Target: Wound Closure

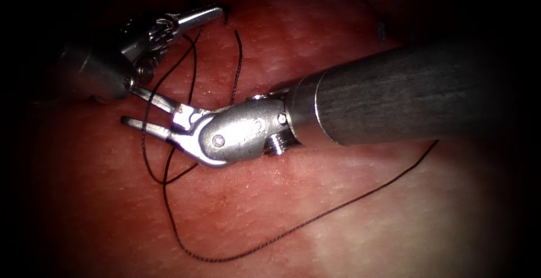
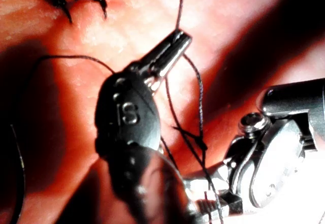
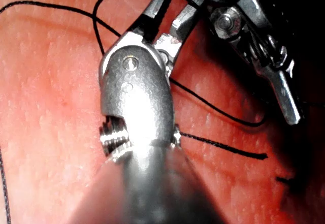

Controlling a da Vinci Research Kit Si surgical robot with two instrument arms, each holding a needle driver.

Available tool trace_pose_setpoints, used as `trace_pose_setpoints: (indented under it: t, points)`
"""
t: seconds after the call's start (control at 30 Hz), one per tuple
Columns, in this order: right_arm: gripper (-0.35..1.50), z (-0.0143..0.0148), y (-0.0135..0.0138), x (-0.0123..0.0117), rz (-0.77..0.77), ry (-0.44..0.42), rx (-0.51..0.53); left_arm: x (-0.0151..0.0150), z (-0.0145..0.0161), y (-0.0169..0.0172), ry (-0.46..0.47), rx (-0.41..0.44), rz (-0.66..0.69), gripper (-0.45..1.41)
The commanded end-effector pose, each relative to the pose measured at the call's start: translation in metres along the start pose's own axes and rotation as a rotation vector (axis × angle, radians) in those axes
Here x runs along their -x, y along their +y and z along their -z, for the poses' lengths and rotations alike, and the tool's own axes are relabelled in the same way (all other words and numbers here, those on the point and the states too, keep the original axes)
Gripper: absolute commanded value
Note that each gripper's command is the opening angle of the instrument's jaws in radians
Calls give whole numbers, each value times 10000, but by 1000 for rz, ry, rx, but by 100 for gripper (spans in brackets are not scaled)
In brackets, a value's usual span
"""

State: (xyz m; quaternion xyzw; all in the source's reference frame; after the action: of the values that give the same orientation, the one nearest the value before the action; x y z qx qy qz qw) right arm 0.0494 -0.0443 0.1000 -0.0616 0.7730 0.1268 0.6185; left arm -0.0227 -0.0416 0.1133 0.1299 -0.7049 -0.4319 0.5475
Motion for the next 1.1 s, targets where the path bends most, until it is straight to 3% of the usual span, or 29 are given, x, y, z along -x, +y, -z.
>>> trace_pose_setpoints:
  t: [0.03,0.2,0.33,0.7,0.83,0.87,1.03,1.1]
  points:
    - [37,-6,-5,6,-5,0,-2,-10,1,-2,2,-1,2,-45]
    - [37,2,4,6,44,43,33,-13,11,-3,4,-5,-2,-45]
    - [37,10,16,4,110,155,83,-21,23,-10,6,-12,-10,-45]
    - [32,21,24,6,102,125,119,-27,31,-46,11,-61,9,-45]
    - [26,30,21,6,-137,-116,142,-24,44,-57,-48,-24,2,-45]
    - [29,33,19,4,-366,-141,155,-25,49,-62,-64,-5,-11,-45]
    - [39,42,24,0,-498,-108,221,-25,57,-76,-108,22,-26,-45]
    - [54,45,27,-2,-518,-99,238,-25,58,-79,-111,29,-34,-45]
